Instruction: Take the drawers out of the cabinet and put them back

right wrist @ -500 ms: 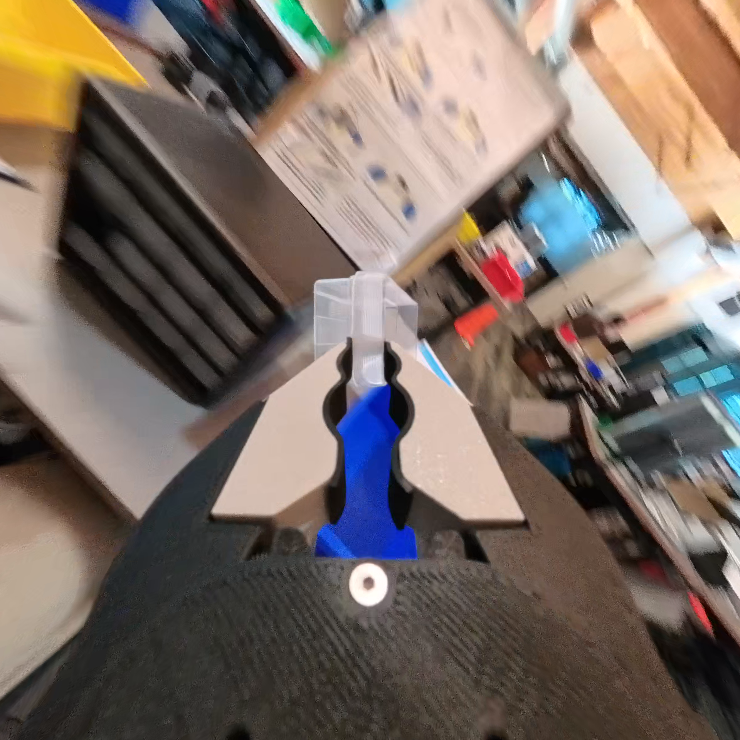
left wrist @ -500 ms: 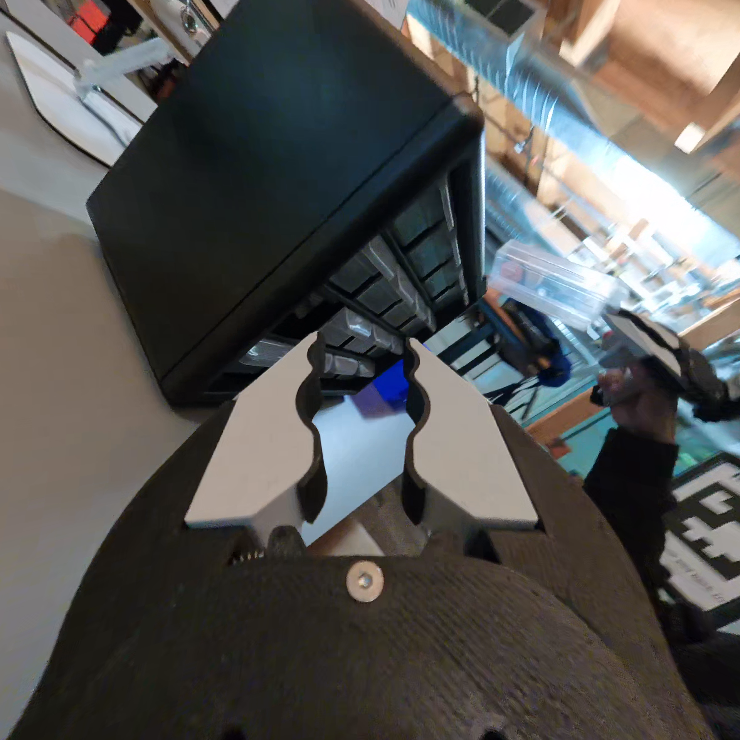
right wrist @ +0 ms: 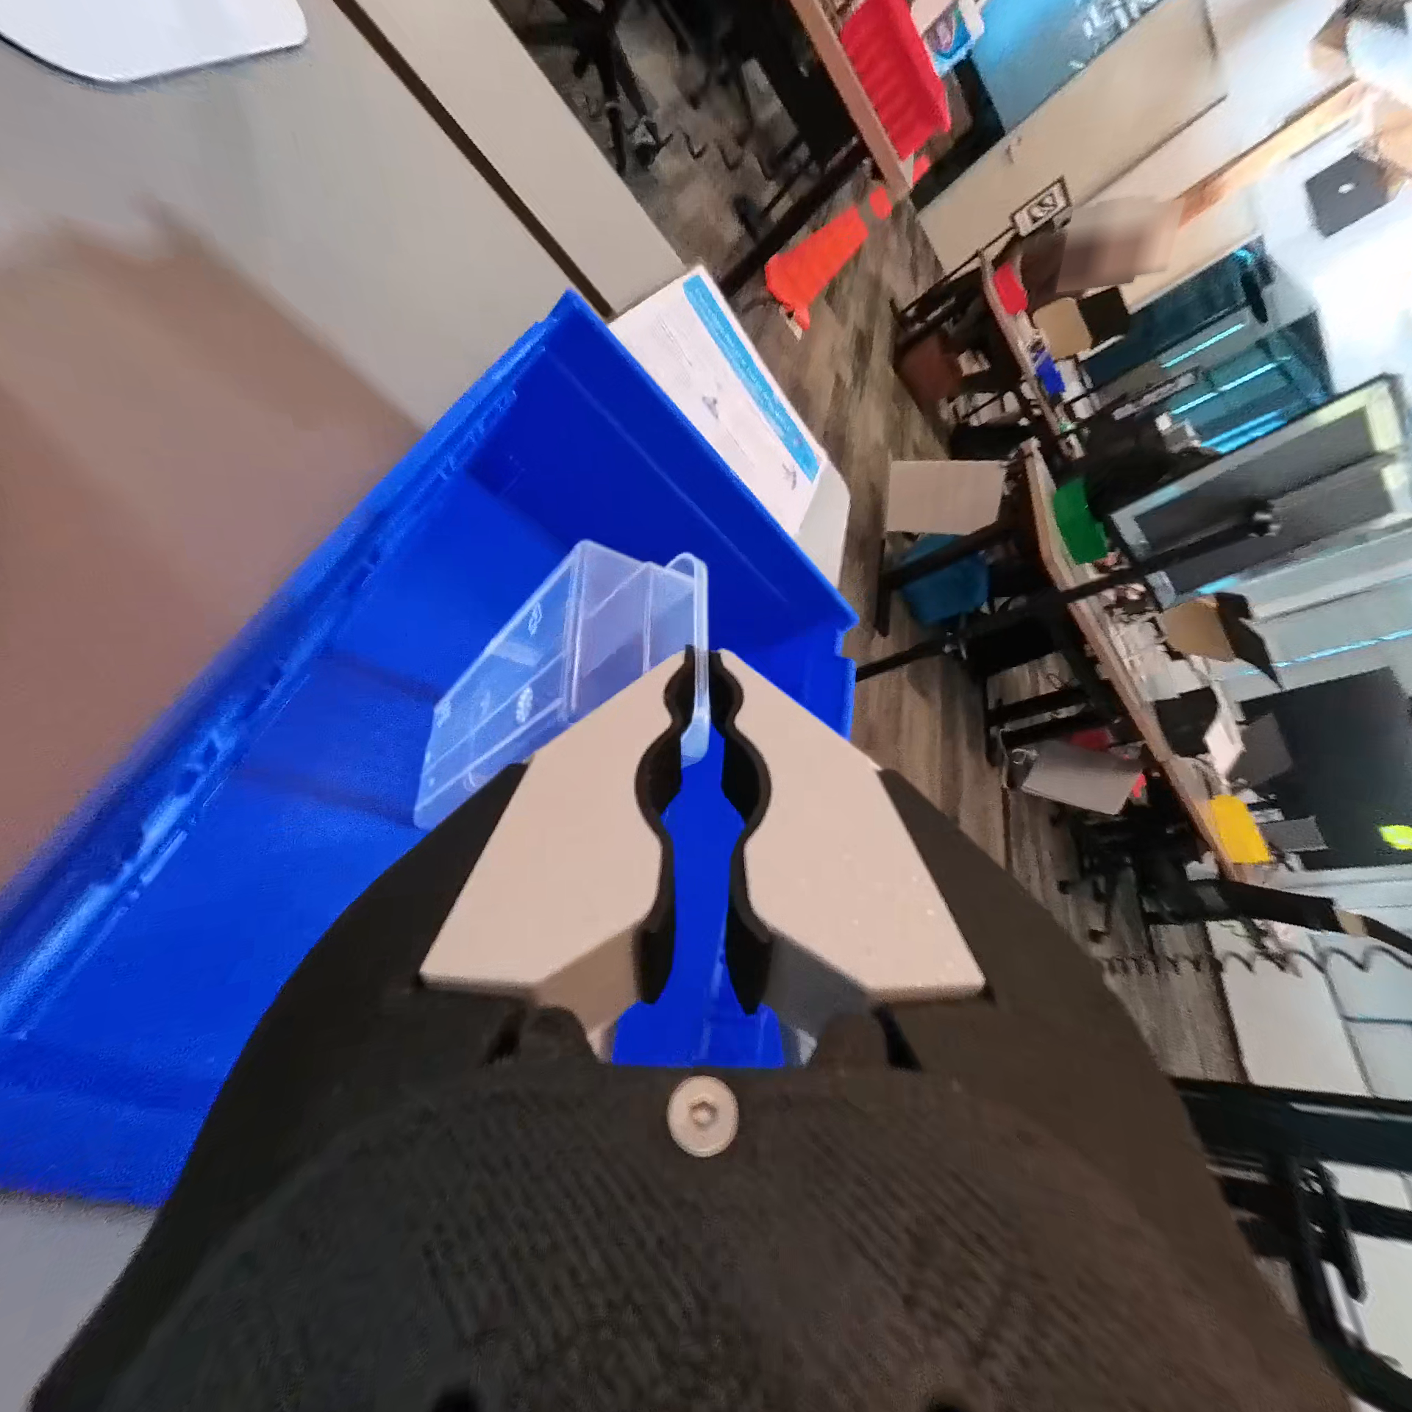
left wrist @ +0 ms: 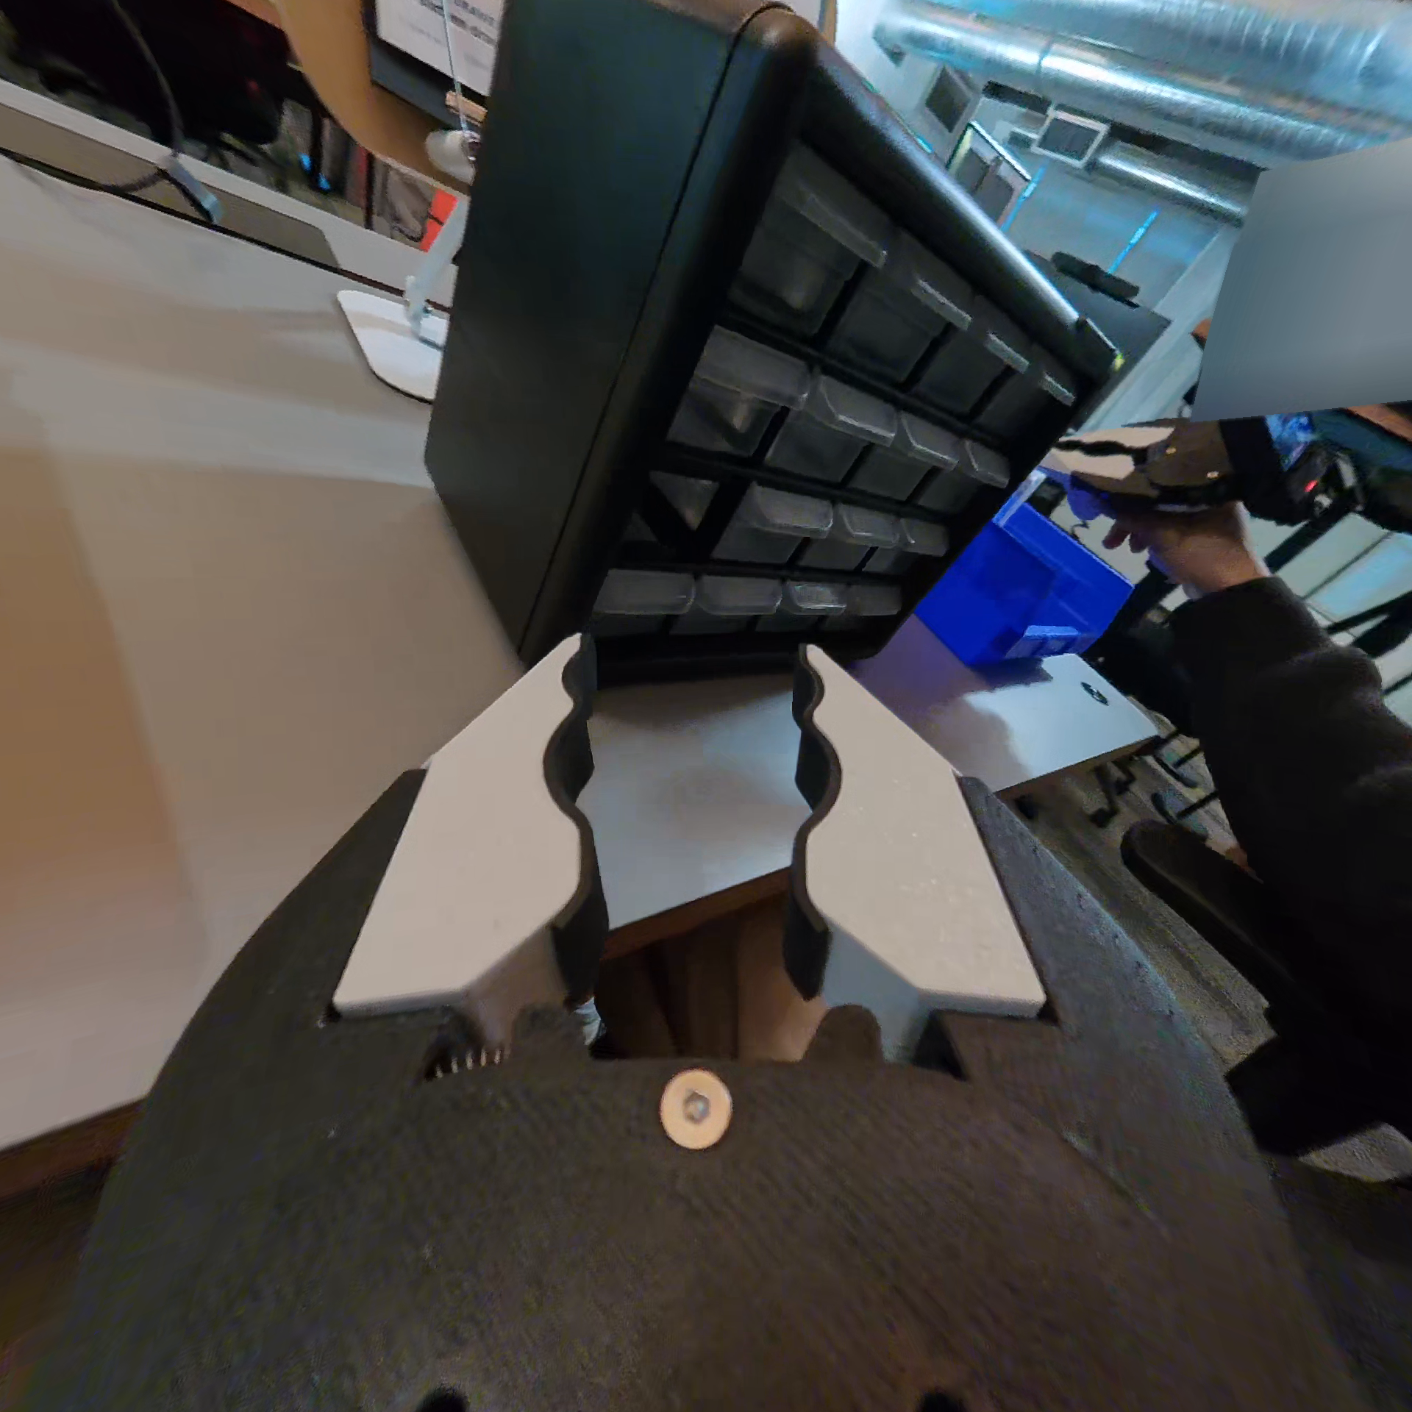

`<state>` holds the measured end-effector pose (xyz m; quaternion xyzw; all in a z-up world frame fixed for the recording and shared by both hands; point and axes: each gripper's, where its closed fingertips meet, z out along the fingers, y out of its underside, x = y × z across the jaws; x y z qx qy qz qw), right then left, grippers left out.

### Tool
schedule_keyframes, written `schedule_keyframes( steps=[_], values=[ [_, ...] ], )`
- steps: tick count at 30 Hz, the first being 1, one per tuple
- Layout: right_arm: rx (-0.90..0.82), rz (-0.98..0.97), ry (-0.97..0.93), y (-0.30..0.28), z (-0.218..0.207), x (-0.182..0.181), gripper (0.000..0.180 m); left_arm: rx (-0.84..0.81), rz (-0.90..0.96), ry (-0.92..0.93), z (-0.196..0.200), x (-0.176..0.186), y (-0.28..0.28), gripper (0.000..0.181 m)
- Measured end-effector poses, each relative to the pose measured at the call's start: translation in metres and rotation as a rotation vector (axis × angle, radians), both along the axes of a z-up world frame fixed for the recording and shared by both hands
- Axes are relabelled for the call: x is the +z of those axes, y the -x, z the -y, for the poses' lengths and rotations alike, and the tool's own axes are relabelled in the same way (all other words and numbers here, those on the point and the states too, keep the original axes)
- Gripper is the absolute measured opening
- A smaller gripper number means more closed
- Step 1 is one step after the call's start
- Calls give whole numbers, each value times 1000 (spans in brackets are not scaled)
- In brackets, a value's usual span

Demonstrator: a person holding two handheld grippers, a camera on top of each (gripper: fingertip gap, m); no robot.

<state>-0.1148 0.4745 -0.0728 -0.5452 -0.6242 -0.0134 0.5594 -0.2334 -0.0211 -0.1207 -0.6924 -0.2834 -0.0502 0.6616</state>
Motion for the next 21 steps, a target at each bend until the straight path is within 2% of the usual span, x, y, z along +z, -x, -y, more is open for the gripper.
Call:
schedule_keyframes(
  steps=[3,6,8,10,12,14,17,21],
  values=[
    [-13,-13,35,11,-6,5,1,37,30,5,17,-5,1,49],
    [-95,-40,-89,13,-22,25,1,88,50,-12,34,-5,6,49],
    [-116,13,-225,17,-27,31,1,115,52,-21,42,-4,8,49],
    [-99,105,-331,26,-25,24,1,126,46,-18,46,-4,8,49],
    [-64,179,-355,37,-19,5,1,126,32,-12,47,-3,6,49],
    [-37,171,-383,49,-11,-1,2,120,18,-1,45,-3,4,49],
    [-23,144,-272,56,2,-6,3,107,18,5,42,-4,2,49],
    [38,99,-16,58,22,-17,7,90,39,-7,39,-4,2,49]
  ],
)
